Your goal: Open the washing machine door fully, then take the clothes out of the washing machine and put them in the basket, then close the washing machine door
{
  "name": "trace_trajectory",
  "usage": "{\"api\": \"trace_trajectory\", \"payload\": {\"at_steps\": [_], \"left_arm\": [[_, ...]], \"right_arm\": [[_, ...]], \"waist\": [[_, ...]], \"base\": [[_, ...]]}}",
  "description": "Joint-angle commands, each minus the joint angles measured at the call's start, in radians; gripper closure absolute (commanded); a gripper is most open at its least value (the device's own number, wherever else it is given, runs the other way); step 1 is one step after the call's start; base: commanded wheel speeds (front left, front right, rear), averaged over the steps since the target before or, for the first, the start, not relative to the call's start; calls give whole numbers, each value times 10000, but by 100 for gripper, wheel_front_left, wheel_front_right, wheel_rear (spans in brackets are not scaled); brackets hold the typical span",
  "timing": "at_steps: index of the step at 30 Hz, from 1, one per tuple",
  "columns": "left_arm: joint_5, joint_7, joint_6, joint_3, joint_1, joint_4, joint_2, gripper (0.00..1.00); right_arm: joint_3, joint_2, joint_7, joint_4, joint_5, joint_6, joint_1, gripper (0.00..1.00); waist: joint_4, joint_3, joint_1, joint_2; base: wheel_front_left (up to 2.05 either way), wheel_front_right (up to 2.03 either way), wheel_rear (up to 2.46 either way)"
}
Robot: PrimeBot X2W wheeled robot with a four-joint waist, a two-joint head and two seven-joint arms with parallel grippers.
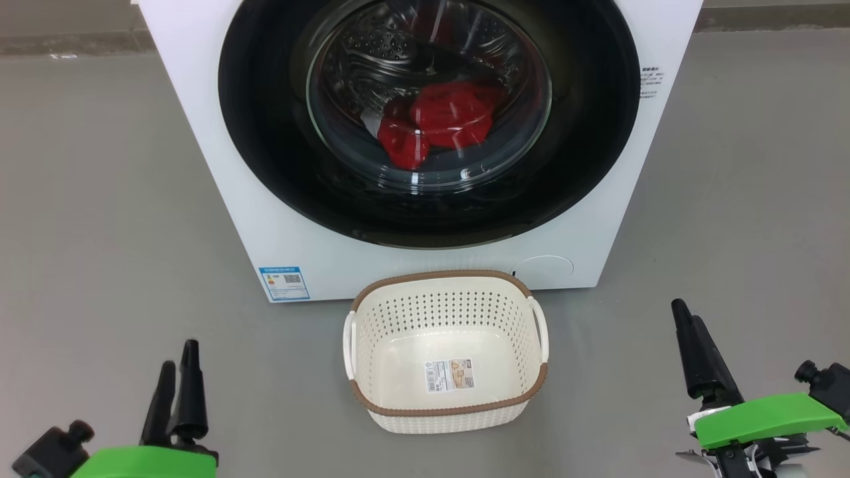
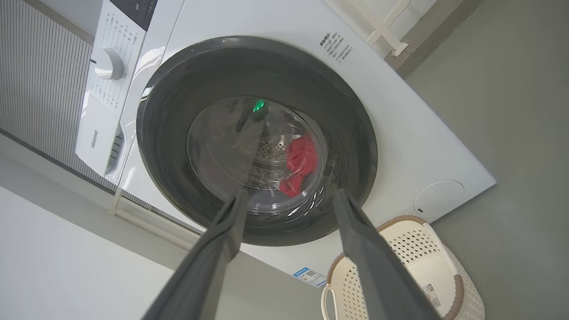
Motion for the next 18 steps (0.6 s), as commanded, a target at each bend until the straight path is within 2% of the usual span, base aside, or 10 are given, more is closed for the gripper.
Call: {"api": "trace_trajectory", "payload": {"at_steps": [1, 9, 18], "left_arm": [[309, -112, -23, 171, -433, -257, 211, 0], [1994, -347, -25, 146, -440, -212, 210, 0], [3403, -610, -28, 73, -486, -195, 209, 0]], "right_arm": [[156, -151, -120, -350, -296, 9, -431, 0], [239, -173, -354, -474, -1905, 10, -399, 0], [314, -251, -617, -495, -3271, 11, -430, 0]], "waist": [[0, 0, -1, 0], [2, 7, -1, 0], [21, 7, -1, 0]], "base": [[0, 0, 0], [0, 0, 0], [0, 0, 0]]}}
